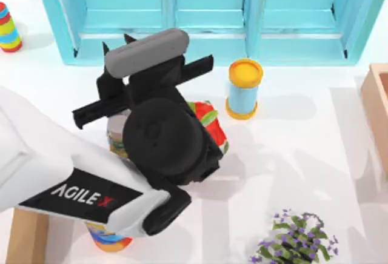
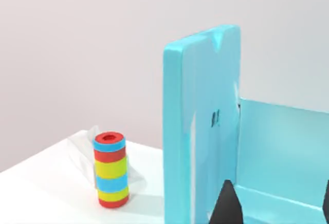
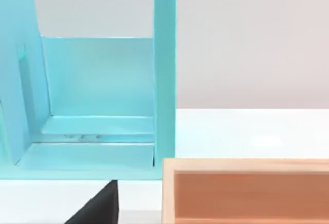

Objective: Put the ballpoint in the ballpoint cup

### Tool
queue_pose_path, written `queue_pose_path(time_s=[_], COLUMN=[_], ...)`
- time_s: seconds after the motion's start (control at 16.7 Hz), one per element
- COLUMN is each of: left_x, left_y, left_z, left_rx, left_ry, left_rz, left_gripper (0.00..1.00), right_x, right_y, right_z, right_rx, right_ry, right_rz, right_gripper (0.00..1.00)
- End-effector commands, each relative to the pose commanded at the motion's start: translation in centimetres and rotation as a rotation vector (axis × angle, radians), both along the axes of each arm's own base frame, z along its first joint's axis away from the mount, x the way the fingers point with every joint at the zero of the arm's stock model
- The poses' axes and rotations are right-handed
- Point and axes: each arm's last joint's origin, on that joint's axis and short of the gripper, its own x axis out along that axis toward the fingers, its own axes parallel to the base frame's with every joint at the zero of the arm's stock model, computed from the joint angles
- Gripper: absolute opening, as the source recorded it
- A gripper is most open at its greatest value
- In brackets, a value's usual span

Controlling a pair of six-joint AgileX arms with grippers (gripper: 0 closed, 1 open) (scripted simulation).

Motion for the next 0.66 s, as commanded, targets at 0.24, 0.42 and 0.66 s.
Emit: queue_pose_path(time_s=[0.24,0.42,0.66], left_x=[0.00,0.00,0.00], left_y=[0.00,0.00,0.00], left_z=[0.00,0.00,0.00], left_rx=[0.000,0.000,0.000], left_ry=[0.000,0.000,0.000], left_rz=[0.000,0.000,0.000], left_gripper=[0.90,1.00,1.00], right_x=[0.00,0.00,0.00], right_y=[0.00,0.00,0.00], right_z=[0.00,0.00,0.00], right_rx=[0.000,0.000,0.000], right_ry=[0.000,0.000,0.000], right_rz=[0.000,0.000,0.000], right_gripper=[1.00,1.00,1.00])
